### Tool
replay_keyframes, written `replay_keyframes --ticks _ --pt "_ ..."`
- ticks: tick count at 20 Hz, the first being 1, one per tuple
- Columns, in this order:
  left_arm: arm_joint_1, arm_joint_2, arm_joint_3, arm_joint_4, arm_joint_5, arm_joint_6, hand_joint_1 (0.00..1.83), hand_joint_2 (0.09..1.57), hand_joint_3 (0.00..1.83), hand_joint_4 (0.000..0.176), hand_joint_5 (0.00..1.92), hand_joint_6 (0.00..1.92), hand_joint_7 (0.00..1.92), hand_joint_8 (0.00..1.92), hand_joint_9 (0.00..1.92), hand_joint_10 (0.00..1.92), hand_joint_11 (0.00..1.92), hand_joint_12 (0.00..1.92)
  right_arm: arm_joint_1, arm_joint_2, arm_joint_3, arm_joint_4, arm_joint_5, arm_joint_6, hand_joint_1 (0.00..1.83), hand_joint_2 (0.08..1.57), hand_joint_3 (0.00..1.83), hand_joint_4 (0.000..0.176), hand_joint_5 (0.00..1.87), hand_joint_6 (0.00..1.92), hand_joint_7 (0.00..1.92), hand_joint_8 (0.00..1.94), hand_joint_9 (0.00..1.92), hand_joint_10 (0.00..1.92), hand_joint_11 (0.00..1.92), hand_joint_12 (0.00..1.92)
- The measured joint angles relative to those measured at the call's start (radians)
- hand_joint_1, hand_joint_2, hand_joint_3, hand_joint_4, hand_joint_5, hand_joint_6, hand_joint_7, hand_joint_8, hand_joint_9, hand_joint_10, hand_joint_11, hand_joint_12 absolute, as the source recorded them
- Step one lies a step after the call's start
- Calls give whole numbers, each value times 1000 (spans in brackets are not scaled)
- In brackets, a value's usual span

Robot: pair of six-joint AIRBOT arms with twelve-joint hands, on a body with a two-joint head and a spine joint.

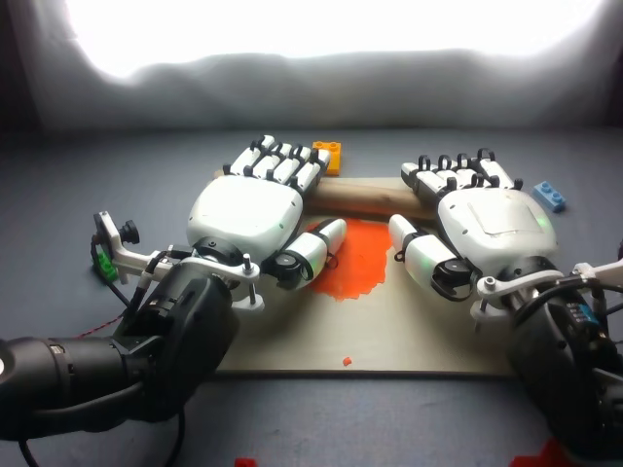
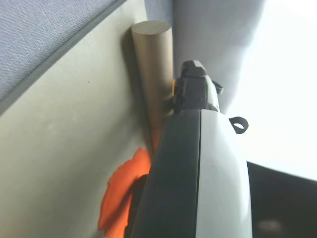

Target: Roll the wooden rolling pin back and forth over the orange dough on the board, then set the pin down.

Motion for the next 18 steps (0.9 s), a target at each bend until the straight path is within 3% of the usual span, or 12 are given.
replay_keyframes --ticks 18 --pt "-13 22 -31 -13 39 12 0 1571 26 0 153 1 158 1 96 2 0 100 -19 3 -26 -12 39 -6 0 1571 106 0 317 1 351 1 297 3 0 740"
